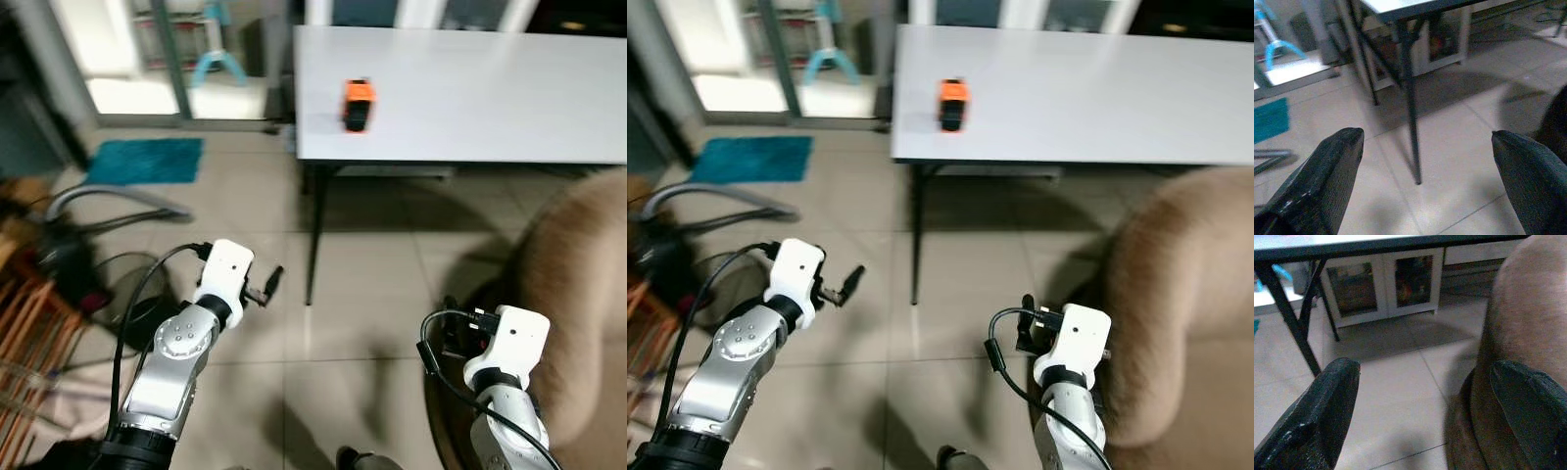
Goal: Move the pillow to the sofa from floor
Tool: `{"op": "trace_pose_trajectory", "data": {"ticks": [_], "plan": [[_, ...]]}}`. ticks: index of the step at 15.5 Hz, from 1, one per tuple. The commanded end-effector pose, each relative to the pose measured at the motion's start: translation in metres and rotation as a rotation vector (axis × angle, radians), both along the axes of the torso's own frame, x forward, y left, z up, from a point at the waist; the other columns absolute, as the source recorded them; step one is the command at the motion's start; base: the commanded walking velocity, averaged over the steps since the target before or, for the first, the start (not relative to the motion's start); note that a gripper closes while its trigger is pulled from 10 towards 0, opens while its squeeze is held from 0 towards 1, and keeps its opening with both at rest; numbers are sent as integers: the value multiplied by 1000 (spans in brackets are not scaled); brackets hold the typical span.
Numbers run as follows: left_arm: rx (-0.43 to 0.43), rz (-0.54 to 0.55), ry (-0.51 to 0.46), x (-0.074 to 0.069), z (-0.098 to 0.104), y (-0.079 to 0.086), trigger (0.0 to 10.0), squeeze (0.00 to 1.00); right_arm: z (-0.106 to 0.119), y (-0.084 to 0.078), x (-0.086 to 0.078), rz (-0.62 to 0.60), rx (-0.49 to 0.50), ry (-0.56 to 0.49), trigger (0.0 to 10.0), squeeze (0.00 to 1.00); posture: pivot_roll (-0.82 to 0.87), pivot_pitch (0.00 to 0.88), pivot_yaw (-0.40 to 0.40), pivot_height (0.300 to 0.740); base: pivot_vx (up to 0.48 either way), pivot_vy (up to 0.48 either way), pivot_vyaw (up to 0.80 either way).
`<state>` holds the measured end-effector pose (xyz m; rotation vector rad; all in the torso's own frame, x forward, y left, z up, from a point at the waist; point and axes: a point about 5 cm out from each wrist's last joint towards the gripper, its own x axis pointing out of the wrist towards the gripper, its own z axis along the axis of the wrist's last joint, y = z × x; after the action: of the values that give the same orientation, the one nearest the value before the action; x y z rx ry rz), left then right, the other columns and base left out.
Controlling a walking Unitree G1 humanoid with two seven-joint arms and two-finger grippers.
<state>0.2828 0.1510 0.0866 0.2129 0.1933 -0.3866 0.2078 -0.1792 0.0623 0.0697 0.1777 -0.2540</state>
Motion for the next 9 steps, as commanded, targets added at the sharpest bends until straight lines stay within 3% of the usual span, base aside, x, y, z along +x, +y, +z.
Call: {"op": "trace_pose_trajectory", "data": {"ticks": [1, 3, 9], "plan": [[-3, -13, 4, -1, 0, -3, 10000, 0, 2, 0, -1, -13, -5, -2, 10000, 0, 51, 22, 10, 740, 0, 0, -731], [-1, -7, -56, 0, 5, -4, 10000, 0, 2, 3, 0, -8, -5, -4, 10000, 0, 57, 15, 4, 740, 0, 0, -734], [21, -20, -65, -2, 0, 3, 10000, 0, 5, 2, -2, -14, -27, -8, 10000, 0, 55, 7, -3, 740, 0, 0, -743]]}}
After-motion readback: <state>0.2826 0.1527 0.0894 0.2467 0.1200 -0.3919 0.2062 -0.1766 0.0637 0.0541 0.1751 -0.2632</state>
